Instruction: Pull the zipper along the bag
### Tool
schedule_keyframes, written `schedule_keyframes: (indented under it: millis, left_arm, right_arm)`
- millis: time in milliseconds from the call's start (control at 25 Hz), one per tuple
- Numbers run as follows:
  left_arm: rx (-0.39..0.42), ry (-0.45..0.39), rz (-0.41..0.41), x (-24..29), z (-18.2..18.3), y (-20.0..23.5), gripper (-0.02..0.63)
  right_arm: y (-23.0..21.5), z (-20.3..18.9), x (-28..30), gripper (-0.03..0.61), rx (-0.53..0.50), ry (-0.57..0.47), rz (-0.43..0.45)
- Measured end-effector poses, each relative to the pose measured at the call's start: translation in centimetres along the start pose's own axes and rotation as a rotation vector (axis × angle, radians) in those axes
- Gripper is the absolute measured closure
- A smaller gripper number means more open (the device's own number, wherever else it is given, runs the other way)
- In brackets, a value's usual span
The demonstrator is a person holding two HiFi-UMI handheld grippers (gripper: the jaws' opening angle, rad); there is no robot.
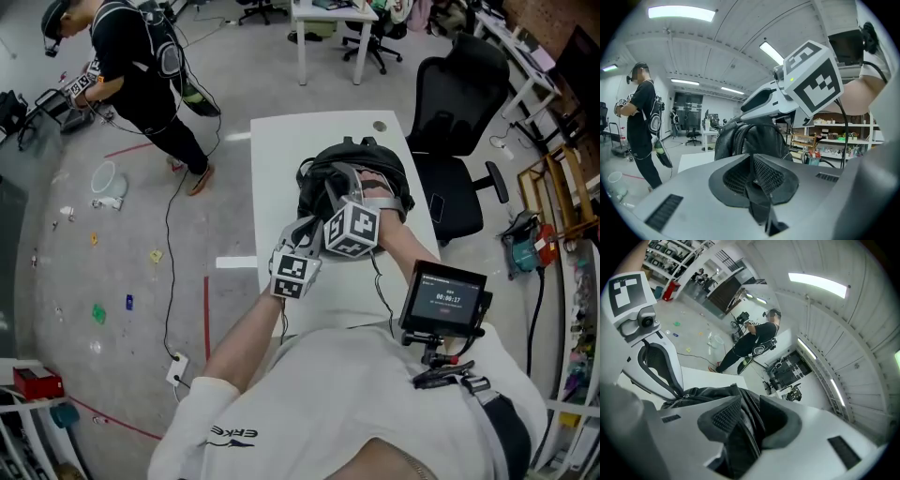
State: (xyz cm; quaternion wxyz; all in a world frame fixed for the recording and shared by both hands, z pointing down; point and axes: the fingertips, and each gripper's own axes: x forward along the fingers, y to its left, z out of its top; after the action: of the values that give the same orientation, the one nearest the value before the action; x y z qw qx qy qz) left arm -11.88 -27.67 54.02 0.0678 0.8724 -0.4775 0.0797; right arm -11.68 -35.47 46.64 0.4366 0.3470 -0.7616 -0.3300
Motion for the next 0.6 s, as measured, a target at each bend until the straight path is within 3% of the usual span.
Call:
schedule_keyframes:
  millis: [160, 400, 600]
  left_arm:
    - [-0.018, 0.006, 0.053, -0.7, -0.4, 0.6, 0.609]
    - [-0.055, -0.022, 0.125, -1.3, 0.3, 1.7, 0.609]
    - [-0.097, -0.055, 0.191, -1.7, 1.4, -0.9, 0.609]
  right_arm:
    - [-0.4, -0.8, -1.1, 0.471, 0.074, -0.035, -0.015]
    - [-0.3, -2.8, -2.9, 0.471, 0.287, -0.097, -0.005]
    - [0.3, -7.6, -7.0, 0.472, 0.467, -0.121, 0.027]
